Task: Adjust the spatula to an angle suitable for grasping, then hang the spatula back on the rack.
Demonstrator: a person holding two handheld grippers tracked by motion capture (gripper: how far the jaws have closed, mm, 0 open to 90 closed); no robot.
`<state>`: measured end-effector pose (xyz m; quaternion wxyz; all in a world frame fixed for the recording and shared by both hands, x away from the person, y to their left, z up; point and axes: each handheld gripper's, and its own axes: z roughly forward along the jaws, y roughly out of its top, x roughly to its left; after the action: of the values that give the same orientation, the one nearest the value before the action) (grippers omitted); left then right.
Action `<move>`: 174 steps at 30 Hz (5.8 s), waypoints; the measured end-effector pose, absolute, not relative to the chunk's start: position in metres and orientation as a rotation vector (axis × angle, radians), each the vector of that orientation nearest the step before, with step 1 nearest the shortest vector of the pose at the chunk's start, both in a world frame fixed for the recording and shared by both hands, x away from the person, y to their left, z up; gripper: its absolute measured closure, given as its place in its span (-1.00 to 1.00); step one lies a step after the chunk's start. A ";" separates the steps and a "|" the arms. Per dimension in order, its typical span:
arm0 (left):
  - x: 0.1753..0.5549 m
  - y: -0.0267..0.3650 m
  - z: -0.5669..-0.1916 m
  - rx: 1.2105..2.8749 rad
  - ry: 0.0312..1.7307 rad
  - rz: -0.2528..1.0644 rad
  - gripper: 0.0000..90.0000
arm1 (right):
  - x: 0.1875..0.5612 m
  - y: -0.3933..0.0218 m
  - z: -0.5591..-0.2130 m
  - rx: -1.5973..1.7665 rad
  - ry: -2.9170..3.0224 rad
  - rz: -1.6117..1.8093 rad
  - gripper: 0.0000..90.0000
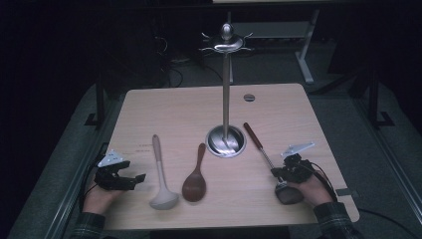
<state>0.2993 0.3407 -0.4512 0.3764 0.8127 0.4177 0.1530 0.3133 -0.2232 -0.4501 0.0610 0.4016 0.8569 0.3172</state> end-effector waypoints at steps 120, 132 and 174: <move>0.292 0.338 -0.452 2.054 1.082 0.386 -0.71 | 0.465 -0.181 -0.443 1.302 2.693 0.480 0.62; 0.291 0.340 -0.451 2.057 1.084 0.380 -0.70 | 0.452 -0.204 -0.411 1.362 2.584 0.754 0.63; 0.289 0.345 -0.446 1.976 1.088 0.386 -0.70 | 0.375 -0.234 -0.305 1.030 2.151 1.441 0.63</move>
<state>0.2892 0.3450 -0.4463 0.4136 0.7862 0.4328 0.1536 0.3754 -0.2338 -0.3053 0.1768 0.3638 0.7599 0.5089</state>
